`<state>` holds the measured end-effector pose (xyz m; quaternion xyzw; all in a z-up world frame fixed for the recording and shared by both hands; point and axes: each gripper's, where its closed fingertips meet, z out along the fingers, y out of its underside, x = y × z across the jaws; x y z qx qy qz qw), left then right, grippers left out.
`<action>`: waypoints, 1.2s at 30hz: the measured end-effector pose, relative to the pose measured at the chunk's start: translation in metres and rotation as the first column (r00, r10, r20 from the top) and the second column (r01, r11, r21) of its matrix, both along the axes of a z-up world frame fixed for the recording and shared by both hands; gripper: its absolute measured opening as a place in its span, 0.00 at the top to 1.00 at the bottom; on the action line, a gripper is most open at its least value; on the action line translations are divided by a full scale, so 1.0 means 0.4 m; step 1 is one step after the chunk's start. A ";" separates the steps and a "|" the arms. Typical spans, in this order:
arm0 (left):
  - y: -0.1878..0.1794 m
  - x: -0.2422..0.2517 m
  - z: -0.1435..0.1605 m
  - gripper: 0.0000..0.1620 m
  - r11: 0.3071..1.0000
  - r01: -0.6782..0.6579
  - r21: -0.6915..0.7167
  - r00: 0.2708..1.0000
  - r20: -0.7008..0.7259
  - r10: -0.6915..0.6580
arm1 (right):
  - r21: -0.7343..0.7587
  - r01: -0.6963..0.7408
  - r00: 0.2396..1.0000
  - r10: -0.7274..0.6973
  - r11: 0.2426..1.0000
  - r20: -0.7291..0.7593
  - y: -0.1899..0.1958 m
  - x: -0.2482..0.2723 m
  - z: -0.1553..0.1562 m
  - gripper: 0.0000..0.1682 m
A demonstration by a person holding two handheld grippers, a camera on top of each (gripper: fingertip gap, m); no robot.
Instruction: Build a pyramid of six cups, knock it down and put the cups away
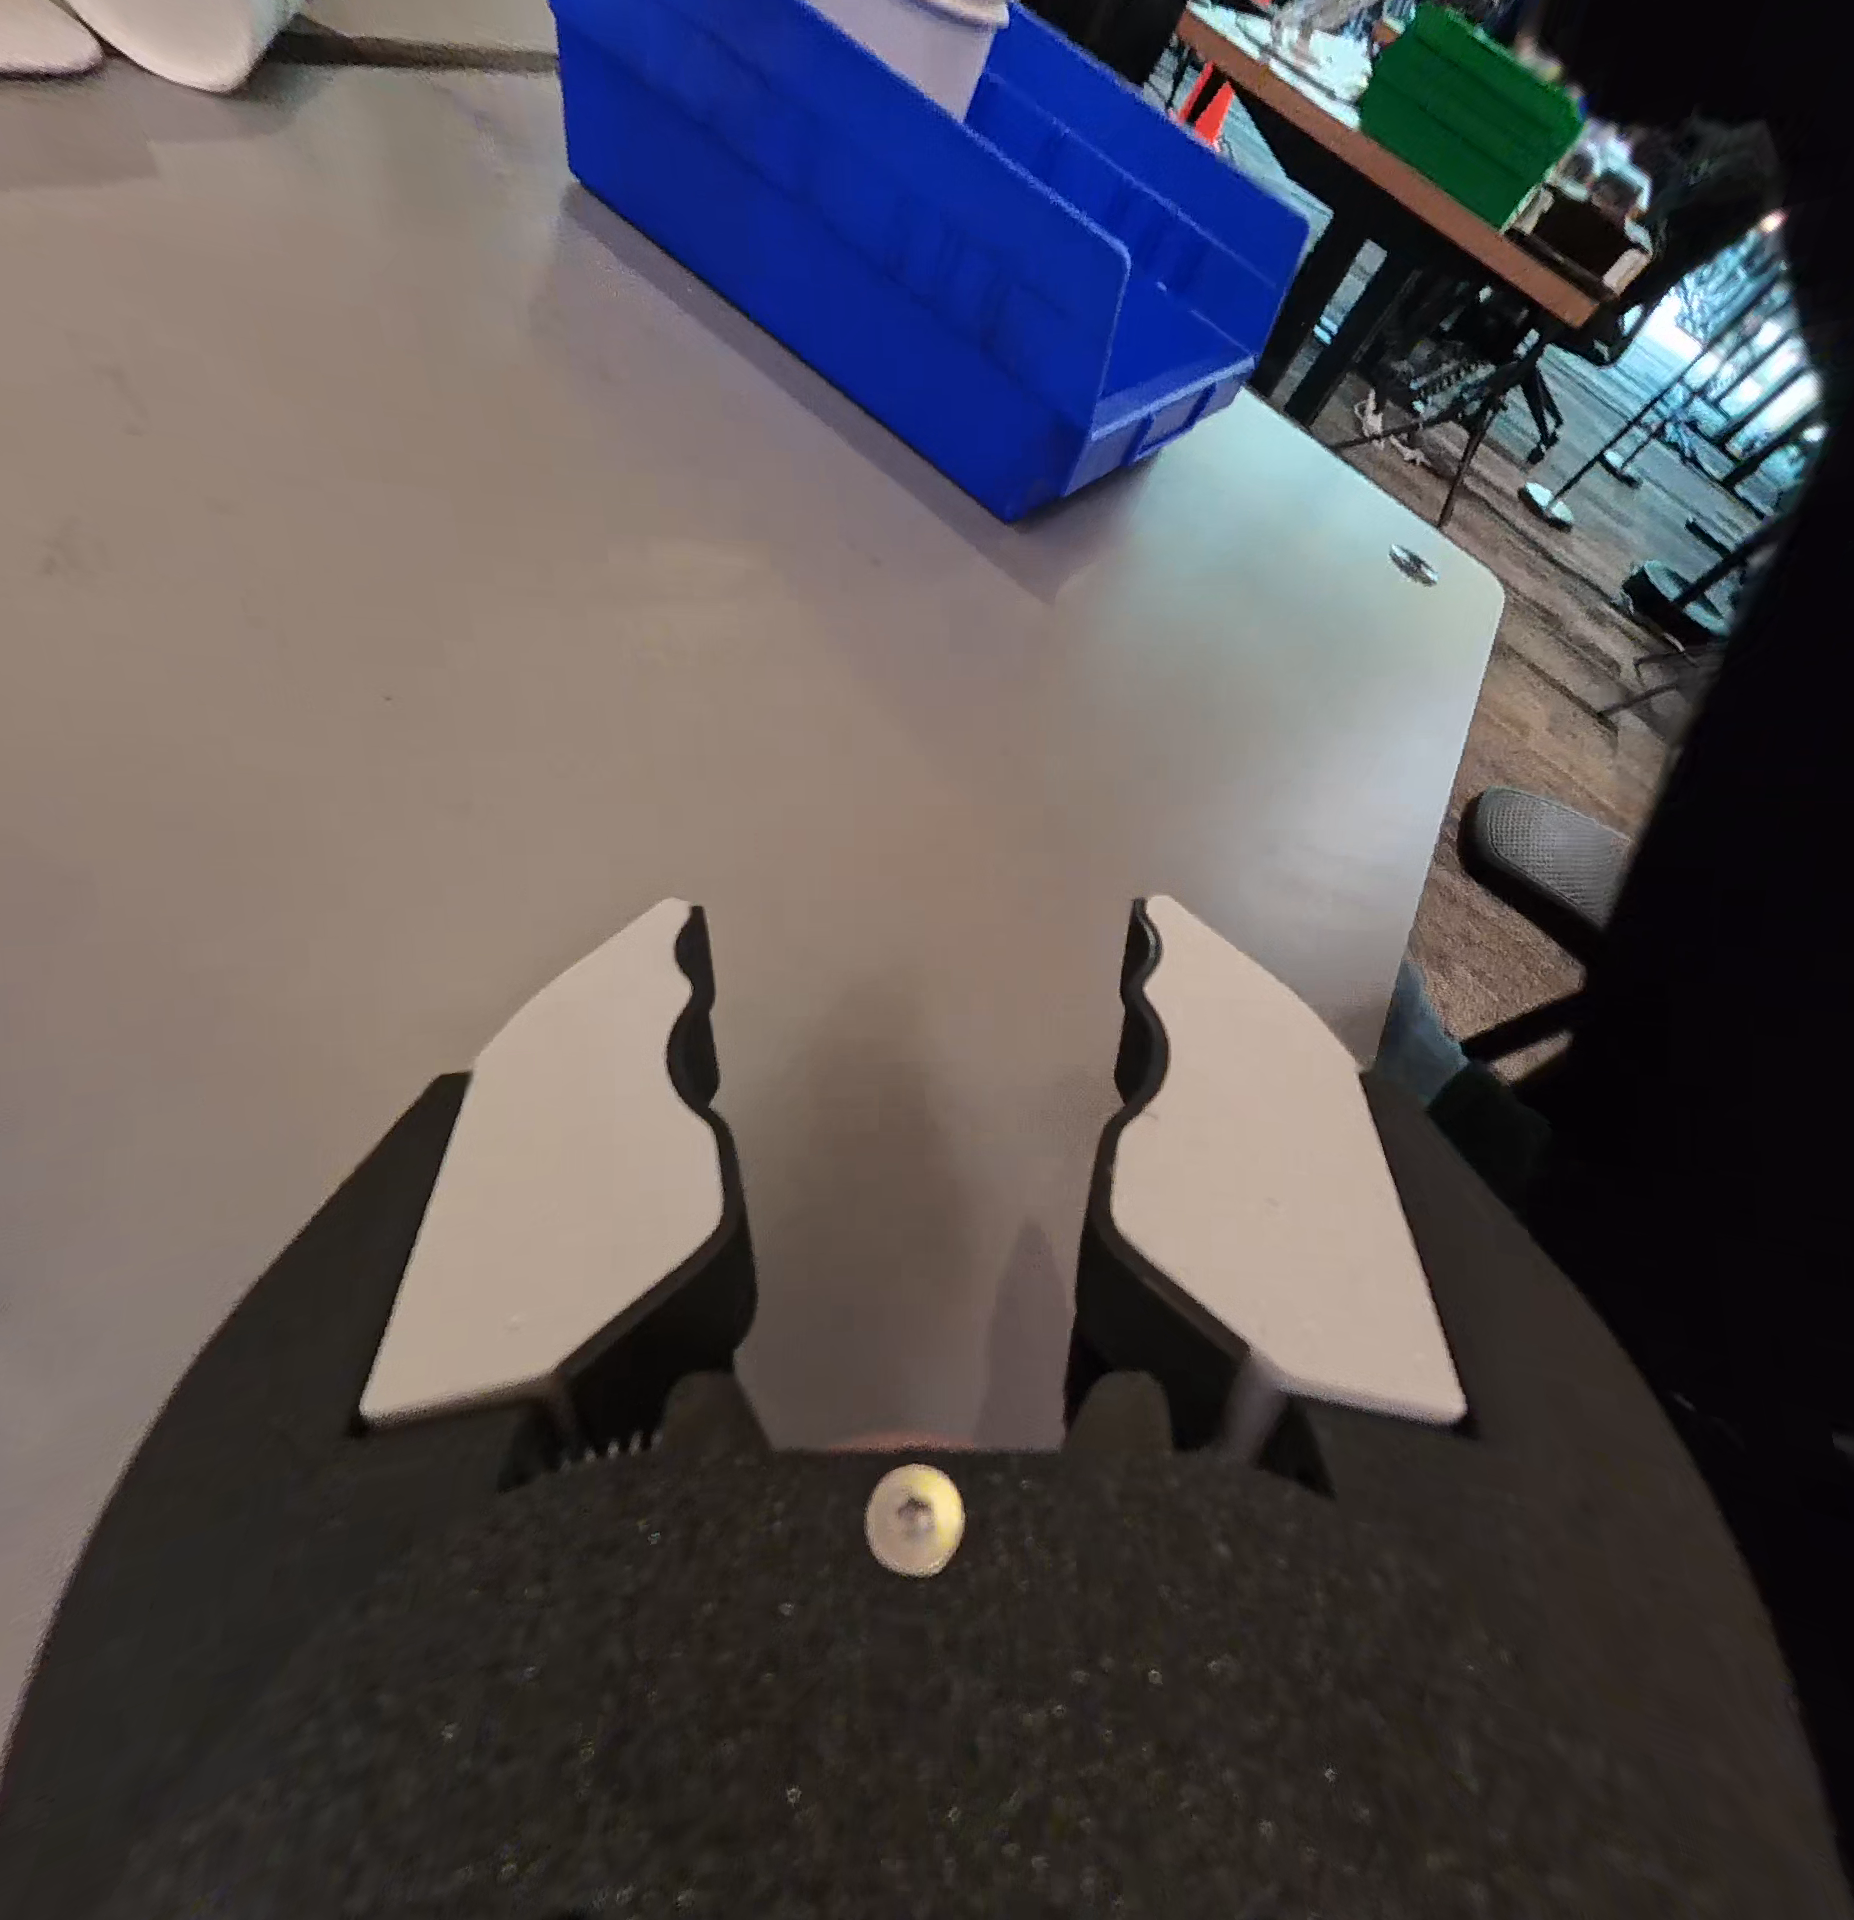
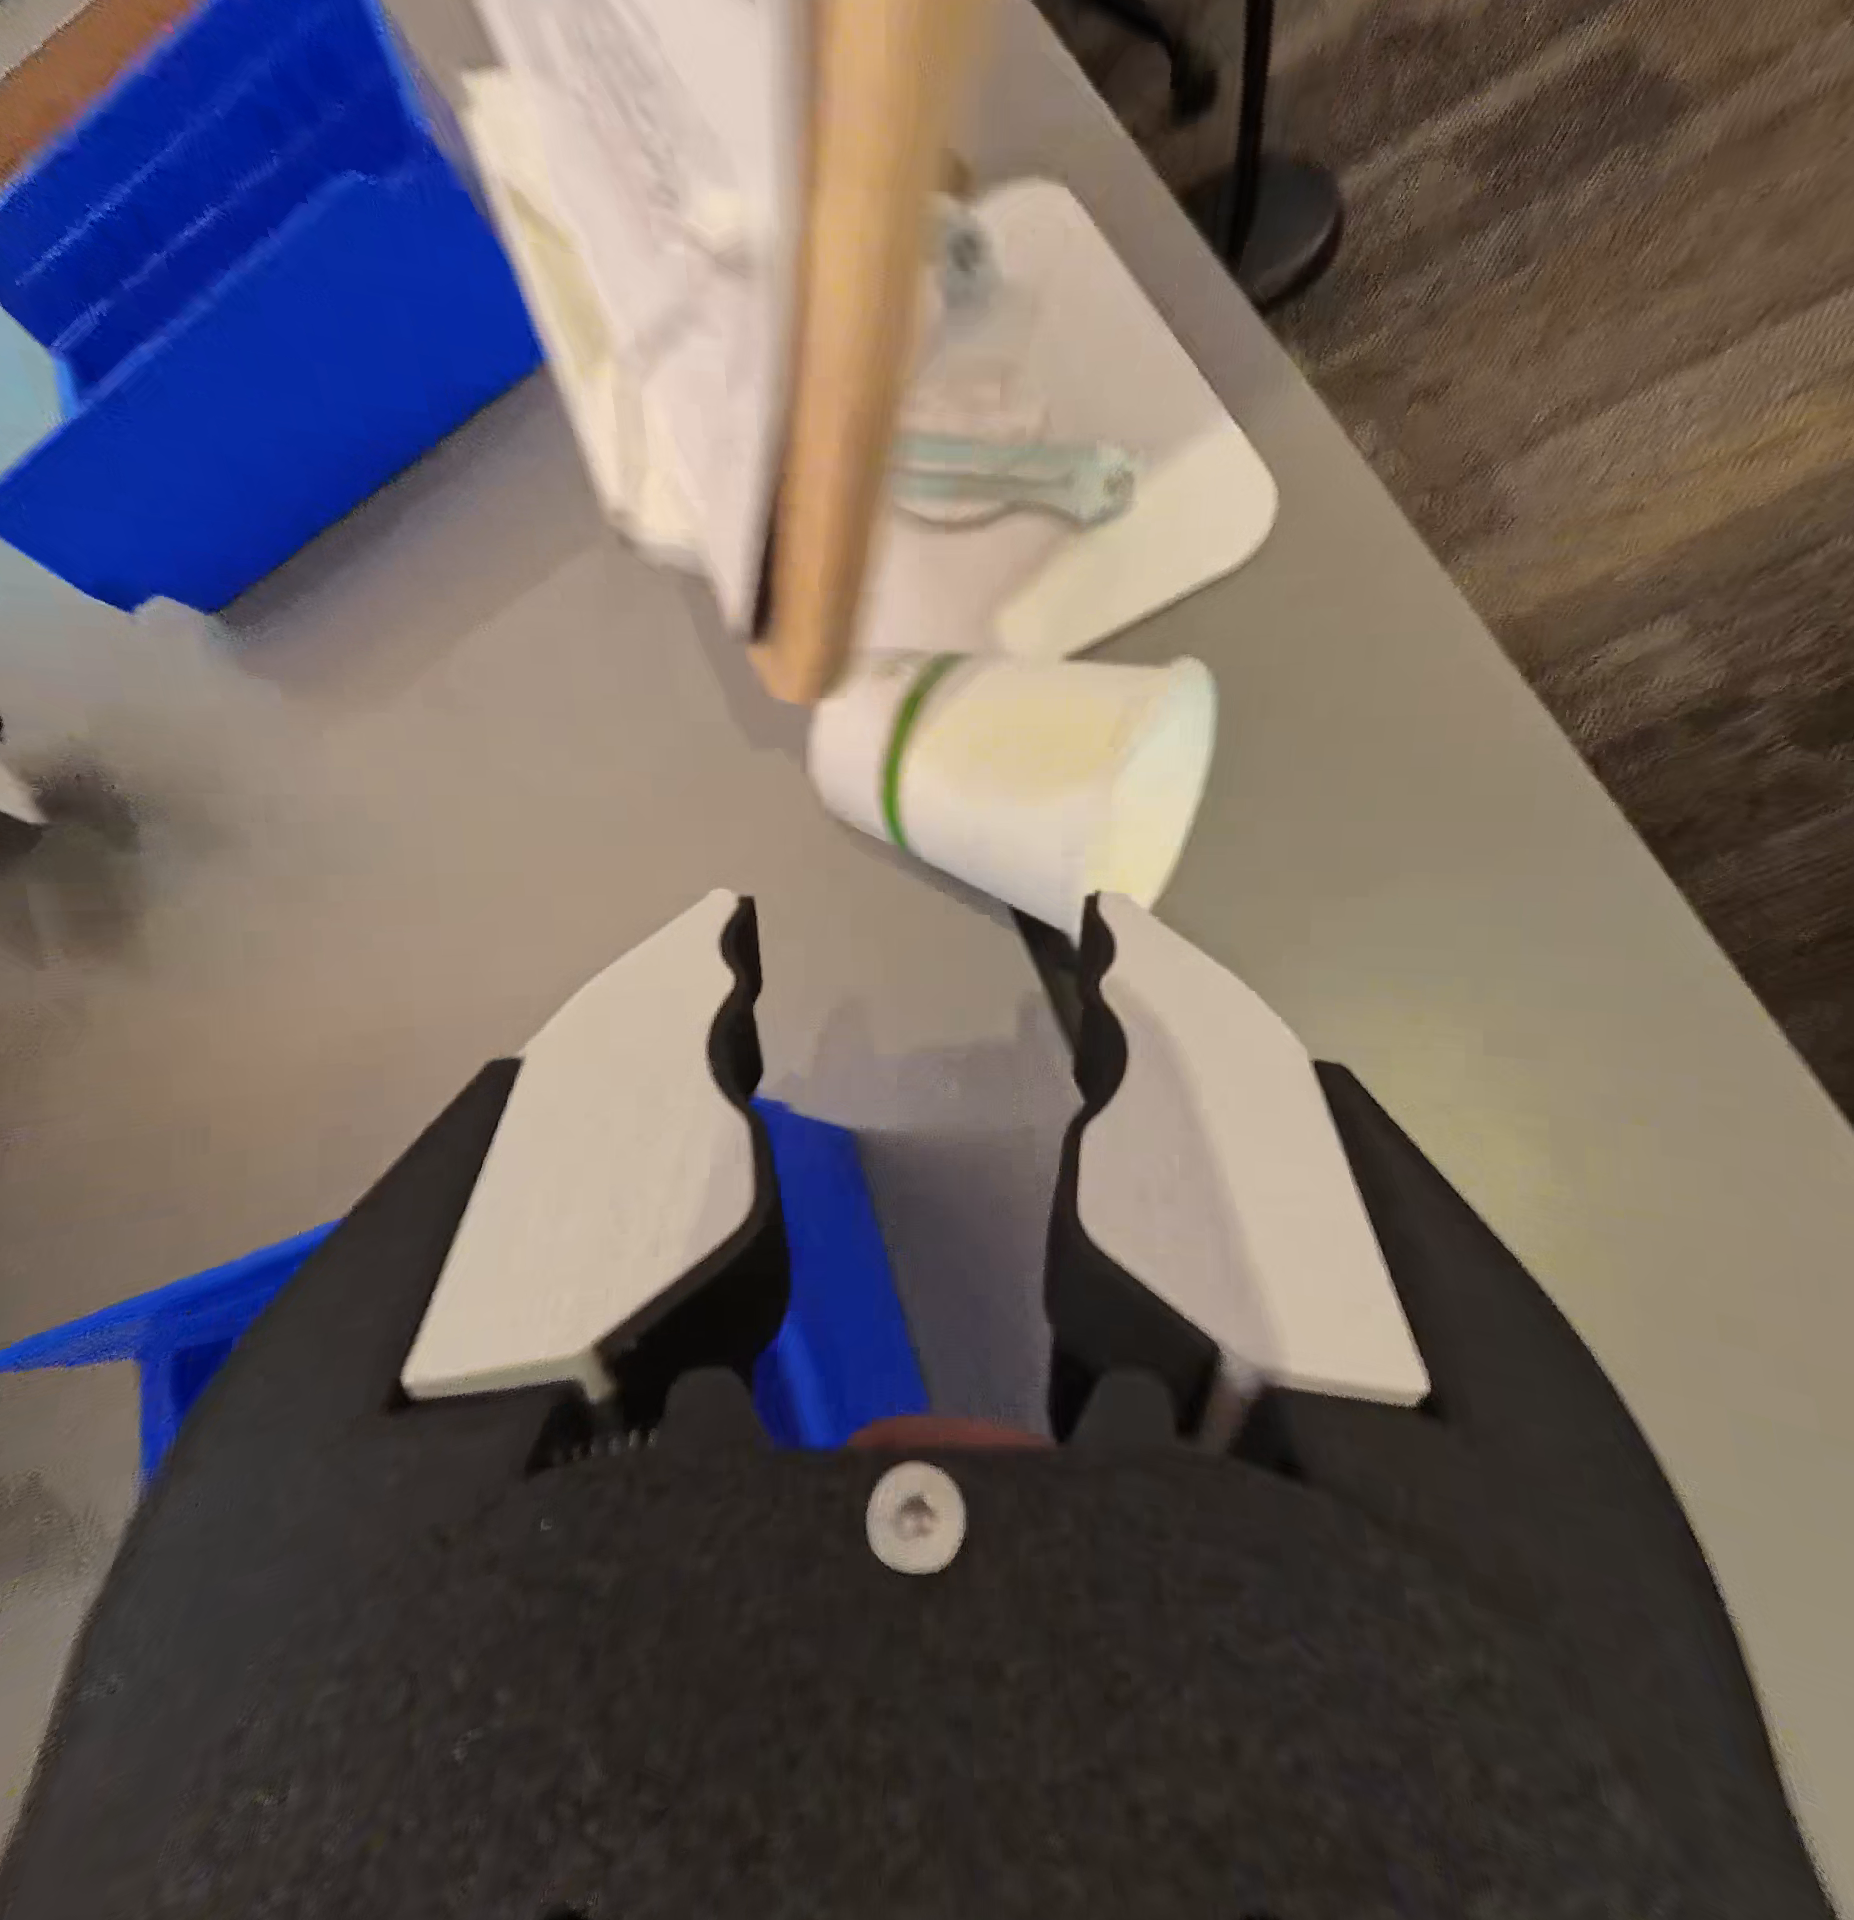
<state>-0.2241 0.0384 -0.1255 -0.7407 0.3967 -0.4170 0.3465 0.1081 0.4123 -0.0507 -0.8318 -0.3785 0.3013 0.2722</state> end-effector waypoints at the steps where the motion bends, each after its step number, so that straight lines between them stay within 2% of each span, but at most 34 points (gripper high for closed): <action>1: -0.008 0.005 -0.006 0.54 1.000 0.019 -0.013 1.000 -0.008 -0.019 | -0.019 -0.003 1.000 0.003 1.000 0.001 0.030 0.011 -0.029 0.65; 4: -0.022 0.027 -0.011 0.54 0.998 0.055 -0.033 0.998 0.008 -0.055 | -0.136 -0.077 0.991 0.061 0.988 -0.120 0.064 -0.011 -0.080 0.69; 10: -0.054 0.087 0.015 0.53 0.980 0.137 -0.142 0.985 0.125 -0.120 | -0.268 -0.212 0.970 0.168 0.940 -0.178 0.077 -0.047 -0.179 0.73; 12: -0.056 0.097 0.011 0.53 0.980 0.148 -0.135 0.985 0.113 -0.133 | -0.316 -0.263 0.952 0.193 0.912 -0.237 0.062 -0.066 -0.192 0.78; 13: -0.055 0.099 0.006 0.53 0.981 0.148 -0.123 0.986 0.095 -0.137 | -0.344 -0.289 0.946 0.211 0.893 -0.245 0.050 -0.071 -0.200 0.84; 14: -0.054 0.099 0.001 0.53 0.983 0.146 -0.107 0.987 0.079 -0.138 | -0.363 -0.316 0.939 0.234 0.877 -0.251 0.038 -0.072 -0.205 0.94; 16: -0.053 0.098 -0.007 0.53 0.986 0.144 -0.084 0.989 0.049 -0.141 | -0.362 -0.326 0.935 0.240 0.874 -0.262 0.025 -0.070 -0.200 0.98; 18: -0.054 0.097 -0.010 0.53 0.987 0.145 -0.073 0.989 0.037 -0.143 | -0.316 -0.294 0.945 0.226 0.902 -0.235 0.018 -0.048 -0.183 0.99; 20: -0.058 0.095 -0.004 0.53 0.986 0.149 -0.073 0.988 0.047 -0.146 | -0.285 -0.246 0.961 0.195 0.926 -0.196 0.000 -0.008 -0.149 0.98; 23: -0.065 0.092 0.005 0.54 0.985 0.153 -0.082 0.987 0.063 -0.148 | -0.196 -0.152 0.984 0.129 0.969 -0.126 -0.042 0.068 -0.059 0.98; 27: -0.069 0.088 0.004 0.56 0.988 0.140 -0.061 0.989 0.051 -0.137 | 0.044 -0.050 0.999 0.049 0.998 0.017 -0.133 0.139 0.139 0.98; 29: -0.066 0.086 -0.005 0.56 0.991 0.118 -0.055 0.993 0.030 -0.117 | 0.173 -0.058 0.987 0.030 0.983 0.161 -0.204 0.151 0.236 0.98; 31: -0.065 0.084 -0.010 0.57 0.993 0.104 -0.060 0.994 0.021 -0.103 | 0.270 -0.107 0.946 0.014 0.957 0.324 -0.285 0.147 0.319 0.99; 33: -0.065 0.080 -0.017 0.57 0.994 0.096 -0.058 0.995 0.008 -0.096 | 0.297 -0.188 0.871 0.019 0.936 0.491 -0.376 0.133 0.374 0.99; 36: -0.066 0.075 -0.026 0.57 0.994 0.100 -0.036 0.995 -0.008 -0.100 | 0.202 -0.251 0.729 0.048 0.947 0.683 -0.500 0.118 0.389 0.99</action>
